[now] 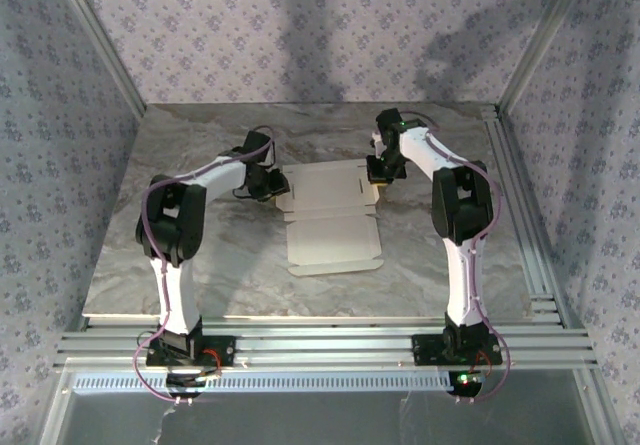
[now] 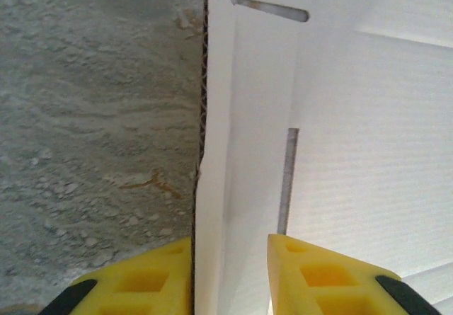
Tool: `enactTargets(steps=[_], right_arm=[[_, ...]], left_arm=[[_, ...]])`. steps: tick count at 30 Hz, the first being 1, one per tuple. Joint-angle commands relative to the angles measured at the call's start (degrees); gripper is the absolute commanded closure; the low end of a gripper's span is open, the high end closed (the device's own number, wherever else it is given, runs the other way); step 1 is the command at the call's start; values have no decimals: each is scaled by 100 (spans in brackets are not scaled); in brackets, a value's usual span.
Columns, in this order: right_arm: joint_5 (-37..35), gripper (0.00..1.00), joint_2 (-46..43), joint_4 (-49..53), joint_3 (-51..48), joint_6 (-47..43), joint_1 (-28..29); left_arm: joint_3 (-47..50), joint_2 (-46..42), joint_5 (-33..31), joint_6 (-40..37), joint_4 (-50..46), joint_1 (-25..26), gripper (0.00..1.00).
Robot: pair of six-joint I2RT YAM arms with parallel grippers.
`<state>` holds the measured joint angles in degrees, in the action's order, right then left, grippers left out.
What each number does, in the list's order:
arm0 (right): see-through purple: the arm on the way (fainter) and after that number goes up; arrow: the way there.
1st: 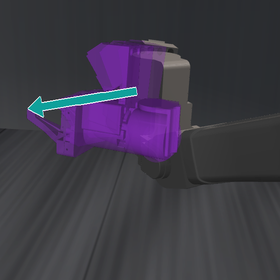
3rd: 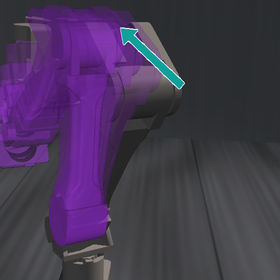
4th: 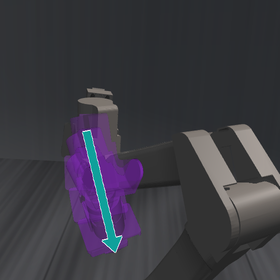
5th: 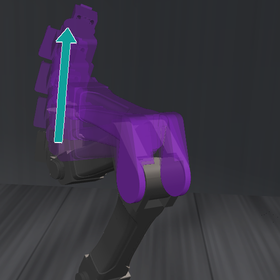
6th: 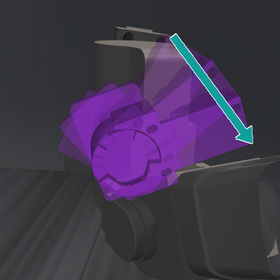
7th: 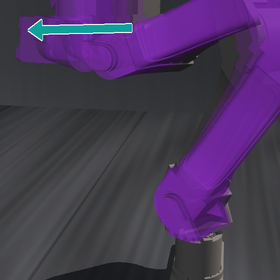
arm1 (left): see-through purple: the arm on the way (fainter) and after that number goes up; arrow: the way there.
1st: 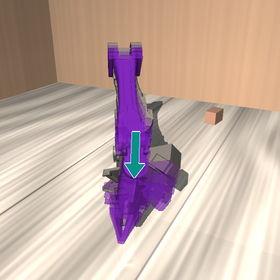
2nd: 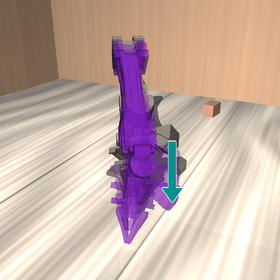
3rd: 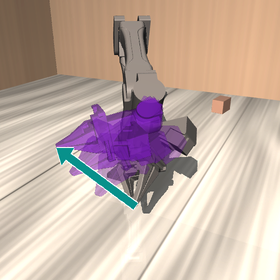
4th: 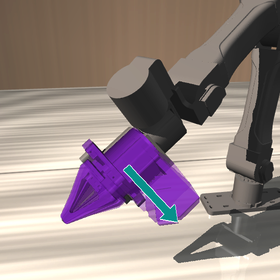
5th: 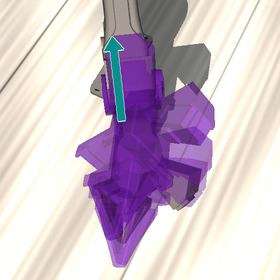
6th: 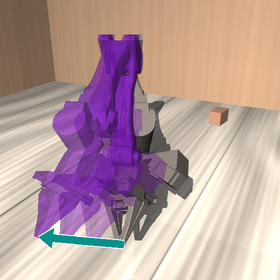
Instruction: Fold the paper box
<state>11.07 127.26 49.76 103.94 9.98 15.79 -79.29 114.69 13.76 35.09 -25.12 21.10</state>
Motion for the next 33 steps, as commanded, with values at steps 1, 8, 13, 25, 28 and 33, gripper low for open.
enactTargets(steps=[1,8,13,25,28,33], right_arm=[[292,100,112,209,200,-140,76],[288,100,140,227,235,-145,80],[263,100,123,224,228,-136,91],[214,100,58,212,171,-127,91],[179,100,74,216,163,-136,88],[187,100,71,210,172,-128,90]], left_arm=[[-294,245,124,-204,-298,78,71],[-640,499,-238,-321,-753,119,82],[-623,462,-571,-319,-880,155,84],[-594,313,-1141,-345,-1075,157,72],[-574,231,-1319,-354,-1128,152,67],[-538,150,-1346,-359,-1146,57,58]])
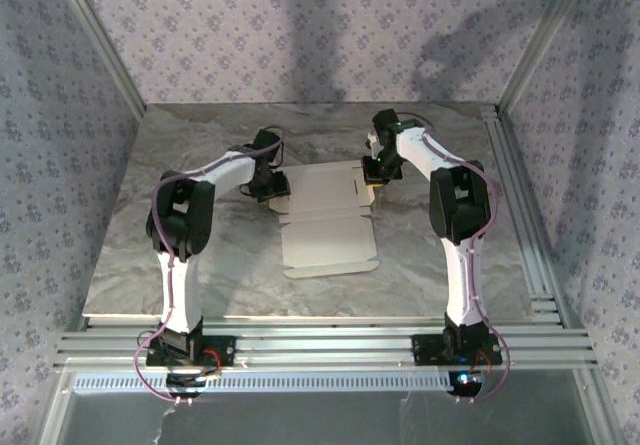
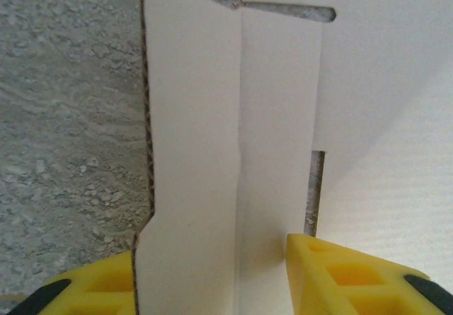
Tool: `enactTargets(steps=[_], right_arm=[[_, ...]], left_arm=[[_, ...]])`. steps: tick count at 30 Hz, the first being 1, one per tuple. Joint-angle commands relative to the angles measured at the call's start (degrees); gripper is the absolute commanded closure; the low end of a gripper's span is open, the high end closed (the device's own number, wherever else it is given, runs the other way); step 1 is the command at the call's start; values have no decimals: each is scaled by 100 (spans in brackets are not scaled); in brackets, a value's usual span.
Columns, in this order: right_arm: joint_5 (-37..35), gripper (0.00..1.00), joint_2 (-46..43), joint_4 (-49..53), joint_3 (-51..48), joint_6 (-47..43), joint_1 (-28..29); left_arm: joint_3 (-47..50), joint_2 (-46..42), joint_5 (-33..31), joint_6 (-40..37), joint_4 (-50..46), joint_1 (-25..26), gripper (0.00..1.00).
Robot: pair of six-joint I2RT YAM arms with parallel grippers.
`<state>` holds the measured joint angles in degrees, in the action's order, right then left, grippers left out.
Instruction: Fold the paper box
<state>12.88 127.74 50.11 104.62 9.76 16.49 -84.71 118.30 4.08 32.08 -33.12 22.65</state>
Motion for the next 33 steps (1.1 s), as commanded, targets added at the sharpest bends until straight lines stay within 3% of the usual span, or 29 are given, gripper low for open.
enactTargets(steps=[1,18,27,31,33], right_arm=[[15,100,23,175,110,-105,19],[65,100,36,166,95,-86,68],[56,100,-171,75,73,10,118],[78,99,-694,-174,-181,200,26],[44,82,-1148,-356,-419,387,-59]], left_arm=[[13,-219,-330,-61,-329,-127,58],[-97,-41,-126,-17,-301,-126,97],[-966,362,-1667,185,-1502,296,100],[-200,-462,-1993,47,-488,388,100],[385,-1070,-2368,-442,481,613,100]])
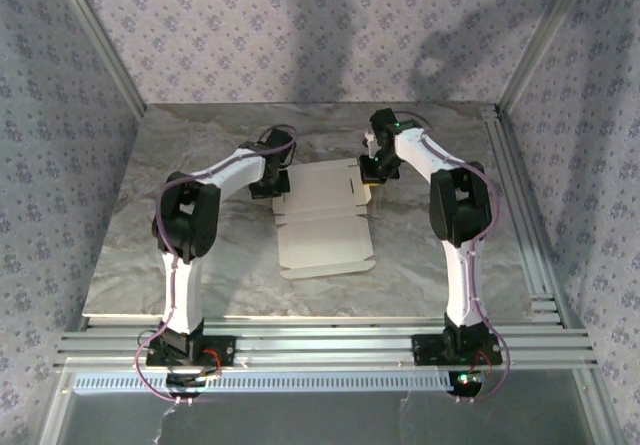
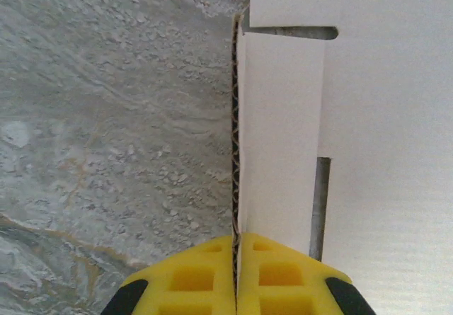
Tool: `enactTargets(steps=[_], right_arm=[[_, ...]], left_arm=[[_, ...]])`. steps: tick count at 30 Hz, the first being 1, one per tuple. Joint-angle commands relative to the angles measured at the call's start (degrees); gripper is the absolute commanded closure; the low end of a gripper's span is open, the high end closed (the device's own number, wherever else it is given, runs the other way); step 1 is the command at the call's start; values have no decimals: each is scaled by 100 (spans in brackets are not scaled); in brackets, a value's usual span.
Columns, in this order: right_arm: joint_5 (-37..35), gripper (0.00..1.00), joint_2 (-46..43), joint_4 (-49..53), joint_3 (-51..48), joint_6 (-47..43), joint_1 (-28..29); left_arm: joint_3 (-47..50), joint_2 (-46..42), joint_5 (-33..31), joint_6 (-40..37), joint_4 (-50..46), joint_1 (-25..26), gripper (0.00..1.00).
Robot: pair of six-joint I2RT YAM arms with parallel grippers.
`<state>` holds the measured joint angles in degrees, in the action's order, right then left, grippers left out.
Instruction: Fold the paper box
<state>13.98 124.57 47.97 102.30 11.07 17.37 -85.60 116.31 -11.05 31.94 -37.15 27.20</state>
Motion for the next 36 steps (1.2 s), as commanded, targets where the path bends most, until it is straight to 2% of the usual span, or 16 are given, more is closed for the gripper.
enactTargets(steps=[1,3,5,8,11,12,14,16,19,22,25,30,36], right_arm=[[-124,71,-1144,-286,-370,394,-180],[-305,57,-1764,-513,-689,658,-245],[-551,48,-2397,-748,-1020,1002,-252],[-552,42,-3158,-1029,-1394,1549,-225],[-88,43,-3543,-1267,-1684,2658,-188],[126,43,-3656,-1529,-1860,3255,-92],[93,40,-3895,-1867,-2157,4376,275],[4,37,-4048,-2623,-2462,5439,790],[-172,32,-3871,-3002,-2365,6526,1200],[265,32,-3242,-2594,-1853,7677,1128],[798,35,-2668,-2412,-1438,8442,1113],[137,32,-2478,-2152,-775,8570,1260],[374,28,-2167,-2184,-208,8552,1214]], left_arm=[[916,-1207,-1252,-725,1461,341,100],[1699,-1832,-1844,-1313,2728,653,100],[2425,-2301,-1937,-1607,3905,798,100],[2978,-2711,-1824,-1542,4719,788,100],[3623,-2972,-1647,-1553,5700,811,100],[3874,-3040,-1667,-1479,6097,817,100],[4144,-3119,-1772,-1260,6479,813,100],[4316,-3139,-1708,-1087,6729,825,100],[4641,-3169,-1708,-962,7285,847,100],[4932,-3265,-1679,-1094,7815,878,100],[5135,-3371,-1588,-1384,8219,928,100],[5454,-3348,-1373,-1815,8990,1007,100],[5493,-3254,-1315,-1987,9117,1021,100]])
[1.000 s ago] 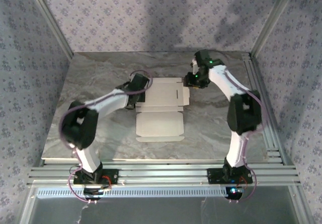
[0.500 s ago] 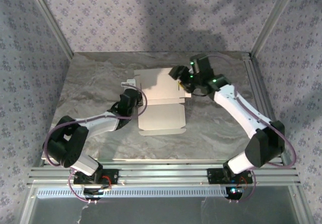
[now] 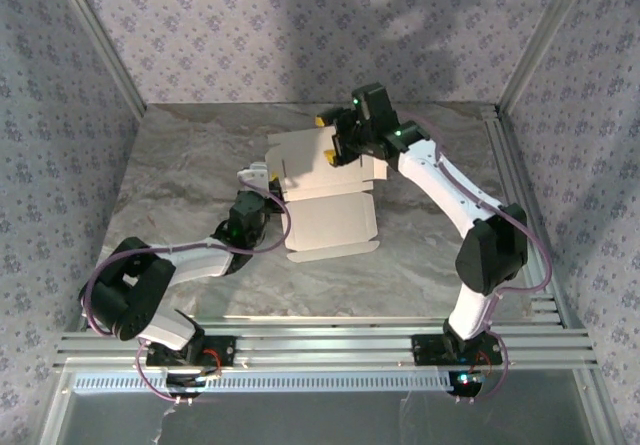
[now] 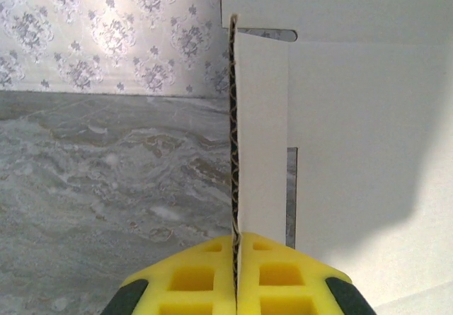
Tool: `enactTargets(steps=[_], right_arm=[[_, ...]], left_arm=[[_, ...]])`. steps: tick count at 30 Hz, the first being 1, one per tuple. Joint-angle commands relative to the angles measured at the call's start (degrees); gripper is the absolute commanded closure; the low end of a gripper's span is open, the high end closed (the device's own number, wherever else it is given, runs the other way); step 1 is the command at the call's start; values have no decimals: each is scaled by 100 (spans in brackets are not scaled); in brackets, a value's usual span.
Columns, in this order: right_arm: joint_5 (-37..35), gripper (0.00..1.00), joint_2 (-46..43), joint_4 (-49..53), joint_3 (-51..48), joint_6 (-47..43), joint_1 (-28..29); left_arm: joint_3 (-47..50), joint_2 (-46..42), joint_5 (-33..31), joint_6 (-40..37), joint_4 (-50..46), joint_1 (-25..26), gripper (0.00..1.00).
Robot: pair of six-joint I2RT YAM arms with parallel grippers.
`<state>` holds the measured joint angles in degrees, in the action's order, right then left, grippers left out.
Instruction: Fold the paper box
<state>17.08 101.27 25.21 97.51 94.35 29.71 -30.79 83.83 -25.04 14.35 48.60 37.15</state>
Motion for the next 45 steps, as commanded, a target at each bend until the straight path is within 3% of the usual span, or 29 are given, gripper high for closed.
enactTargets(steps=[1,13,21,25,35,41,45], right_arm=[[76,28,186,77,303,225,-12],[370,34,517,34,373,426,-209],[622,30,613,79,444,691,-370],[480,35,472,218,433,734,-364],[331,80,253,82,176,628,-432],[415,94,320,2,30,387,-449],[427,93,342,-332,-253,346,-425]], left_arm=[[3,5,82,-256,538,22,100],[-22,-32,130,-489,562,25,100],[46,32,216,-957,1002,72,100],[3,64,188,-1184,1076,97,100],[-77,86,264,-1167,991,118,100],[1,50,265,-1166,932,120,100],[57,73,293,-1140,964,118,100]])
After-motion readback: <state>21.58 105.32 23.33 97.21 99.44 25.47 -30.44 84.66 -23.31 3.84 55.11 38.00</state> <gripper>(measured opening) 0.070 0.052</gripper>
